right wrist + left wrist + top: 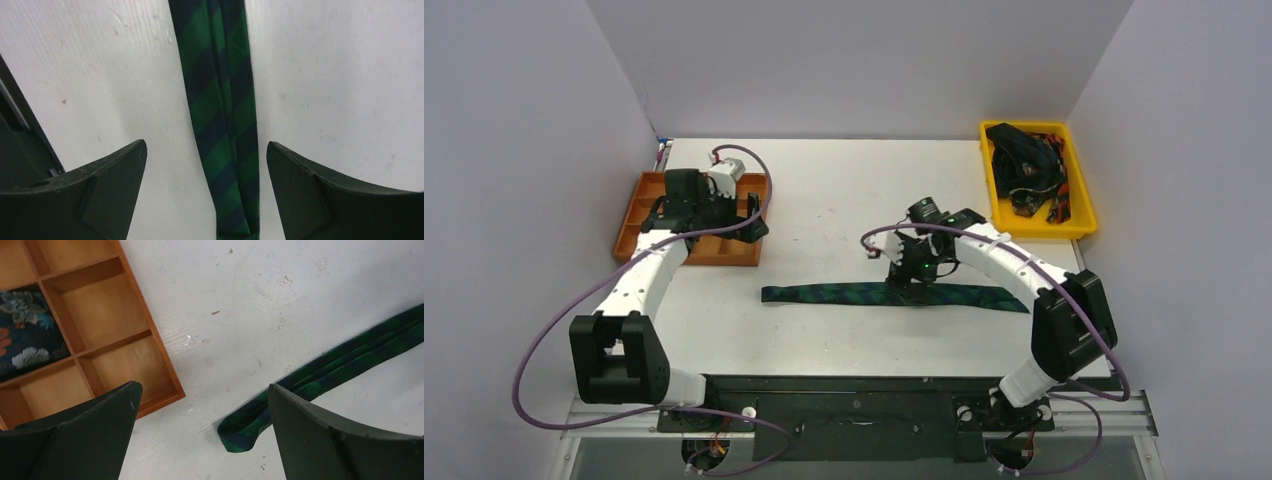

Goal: Roll the ties
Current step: Flatten out the tie at the center of the board.

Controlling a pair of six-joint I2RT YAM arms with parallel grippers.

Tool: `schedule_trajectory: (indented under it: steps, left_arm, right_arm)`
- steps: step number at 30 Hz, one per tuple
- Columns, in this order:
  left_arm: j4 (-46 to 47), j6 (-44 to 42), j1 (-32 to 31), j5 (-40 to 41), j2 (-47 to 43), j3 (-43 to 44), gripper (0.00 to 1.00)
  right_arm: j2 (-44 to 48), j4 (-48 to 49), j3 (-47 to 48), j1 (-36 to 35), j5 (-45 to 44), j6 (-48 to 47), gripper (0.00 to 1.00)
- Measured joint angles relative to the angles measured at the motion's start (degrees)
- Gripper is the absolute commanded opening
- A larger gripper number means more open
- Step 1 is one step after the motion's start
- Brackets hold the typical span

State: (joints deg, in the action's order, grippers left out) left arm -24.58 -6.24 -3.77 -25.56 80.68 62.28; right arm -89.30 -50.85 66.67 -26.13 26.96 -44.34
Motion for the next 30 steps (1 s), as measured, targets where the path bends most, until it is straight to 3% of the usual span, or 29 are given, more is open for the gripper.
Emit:
schedule_trajectory:
  steps: [5, 13, 15, 18, 22, 30]
  left_arm:
    - [-0.87, 2.19, 3.34, -2.62, -2.62, -2.84, 0.97]
    - [-1.97, 2.36, 3.28, -3.93, -6.67, -5.31, 0.97]
    - [-1.97, 2.32, 3.85, -4.37, -6.91, -5.49, 0.97]
    - [-1.95, 2.16, 5.01, -4.57, -6.91, -5.84, 0.97]
    - [-1.84, 1.86, 5.64, -5.01, -6.91, -6.60, 0.97]
    - [-1.79, -0.17, 6.12, -7.06, -6.91, -6.67, 0.97]
  right_arm:
    - [-4.02, 4.98, -0.39, -8.41, -4.59, 0.09, 0.85]
    - [-14.88, 8.15, 2.36, -10.78, -10.10, 0.00, 0.85]
    - [-16.41, 8.52, 3.15, -10.95, -10.97, -0.04, 0.79]
    - [-17.77, 8.00, 4.50, -11.17, -11.87, -0.31, 0.58]
    - [-19.37, 6.80, 6.64, -11.37, -12.28, -1.70, 0.40]
    - [-20.22, 1.51, 8.24, -11.30, -9.70, -5.05, 0.28]
